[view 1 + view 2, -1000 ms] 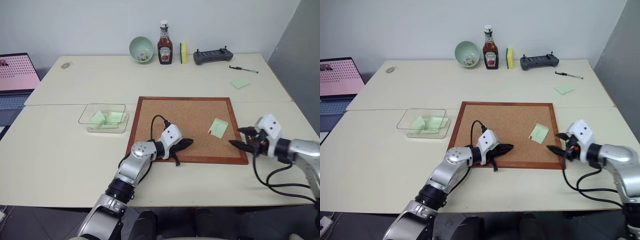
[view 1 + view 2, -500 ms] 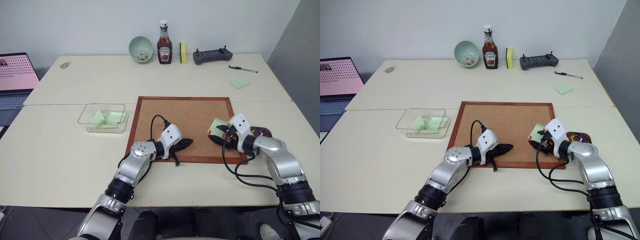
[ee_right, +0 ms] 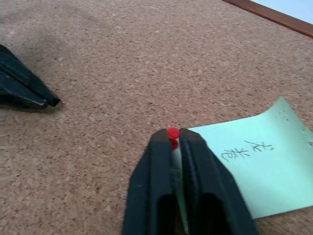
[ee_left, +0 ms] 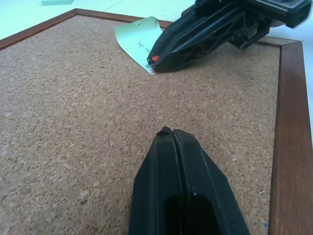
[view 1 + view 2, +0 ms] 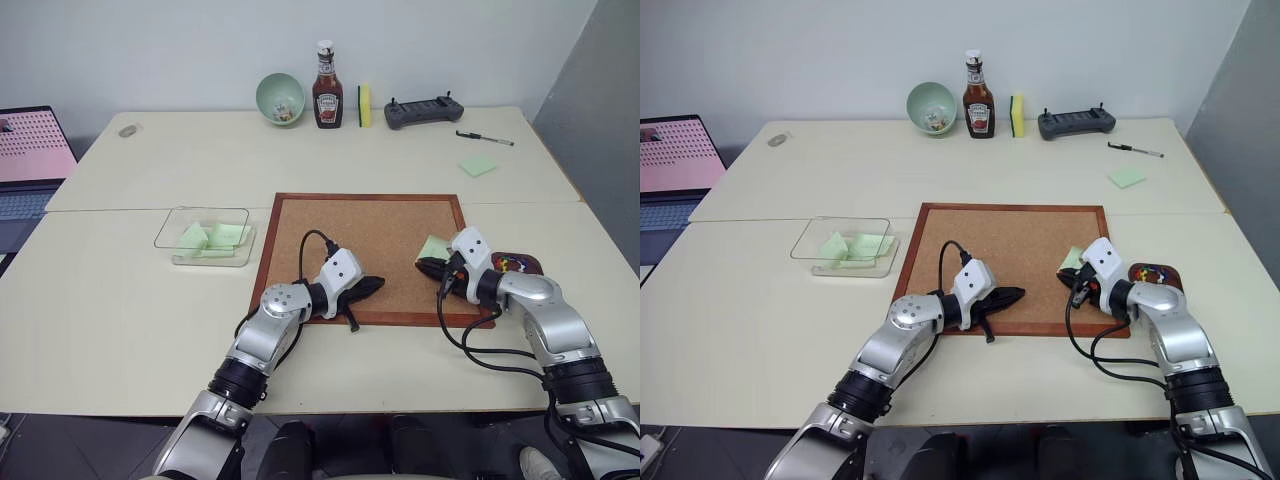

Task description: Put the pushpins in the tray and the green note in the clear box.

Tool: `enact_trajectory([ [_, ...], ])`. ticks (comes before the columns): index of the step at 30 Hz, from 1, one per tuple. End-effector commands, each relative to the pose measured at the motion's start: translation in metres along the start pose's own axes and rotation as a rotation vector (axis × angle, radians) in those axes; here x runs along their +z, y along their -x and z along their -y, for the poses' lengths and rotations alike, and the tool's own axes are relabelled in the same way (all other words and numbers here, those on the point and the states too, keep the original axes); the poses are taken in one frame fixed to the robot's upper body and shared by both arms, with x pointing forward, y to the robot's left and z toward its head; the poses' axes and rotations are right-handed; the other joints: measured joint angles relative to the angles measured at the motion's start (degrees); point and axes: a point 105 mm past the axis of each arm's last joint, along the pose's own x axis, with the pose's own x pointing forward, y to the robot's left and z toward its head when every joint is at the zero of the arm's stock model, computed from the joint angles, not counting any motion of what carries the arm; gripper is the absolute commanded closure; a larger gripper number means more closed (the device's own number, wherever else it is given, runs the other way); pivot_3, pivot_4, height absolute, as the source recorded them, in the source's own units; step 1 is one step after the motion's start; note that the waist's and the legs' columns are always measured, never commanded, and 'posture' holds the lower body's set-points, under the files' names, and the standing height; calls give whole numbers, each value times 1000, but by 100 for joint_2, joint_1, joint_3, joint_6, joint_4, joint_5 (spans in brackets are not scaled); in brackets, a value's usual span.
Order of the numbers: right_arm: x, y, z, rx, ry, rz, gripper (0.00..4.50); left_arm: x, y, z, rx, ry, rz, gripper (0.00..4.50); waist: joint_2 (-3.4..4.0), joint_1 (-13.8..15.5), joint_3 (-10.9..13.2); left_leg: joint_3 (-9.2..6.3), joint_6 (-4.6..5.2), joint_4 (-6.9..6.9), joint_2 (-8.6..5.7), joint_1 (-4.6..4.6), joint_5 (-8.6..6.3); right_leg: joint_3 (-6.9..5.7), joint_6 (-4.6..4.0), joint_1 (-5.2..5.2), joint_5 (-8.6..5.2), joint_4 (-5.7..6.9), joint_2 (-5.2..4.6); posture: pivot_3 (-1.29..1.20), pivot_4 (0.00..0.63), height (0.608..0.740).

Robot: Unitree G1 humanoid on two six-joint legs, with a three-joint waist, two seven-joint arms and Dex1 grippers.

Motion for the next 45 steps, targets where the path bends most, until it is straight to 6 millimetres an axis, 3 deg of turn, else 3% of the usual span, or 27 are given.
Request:
enact_trajectory([
  [1, 15, 3, 7, -28, 37, 39, 4485, -30, 8, 3, 6, 58, -106, 4500, 0, -1, 0, 0, 0, 0, 0, 0, 0, 0, 0, 0, 0, 0, 0, 0, 150, 740],
  [14, 60, 15, -7, 66, 198, 133, 4485, -30, 7, 1, 16, 67, -100, 4500, 0, -17, 0, 0, 0, -3, 0, -4, 0, 0, 0, -6, 0, 0, 0, 0, 150, 740],
  [25, 62, 18, -19, 155, 367, 89, 4485, 4, 12, -19, 60, 137, 10, 4500, -4, -23, 3, -1, 0, -2, 0, -4, 0, -1, 1, -6, -1, 1, 0, 0, 150, 740],
  [26, 61, 17, -19, 162, 388, 83, 4500, 8, 14, -22, 63, 145, 22, 4129, -7, -27, 5, -1, 0, -2, 0, -5, 0, -1, 1, -7, -1, 1, 0, 0, 150, 740],
  [36, 59, 14, -19, 179, 488, 80, 4500, 38, 21, -35, 41, 241, 80, 2502, -53, 4, 34, -3, -1, 0, -2, -27, 0, -3, -1, -24, 0, -1, -1, 0, 150, 740],
  [45, 61, 14, -24, 195, 656, 96, 4500, 62, 17, -36, -20, 450, 162, 741, -82, 15, 57, -5, -1, 0, -1, -31, 0, -6, -1, -28, 0, -1, -1, 0, 150, 740],
])
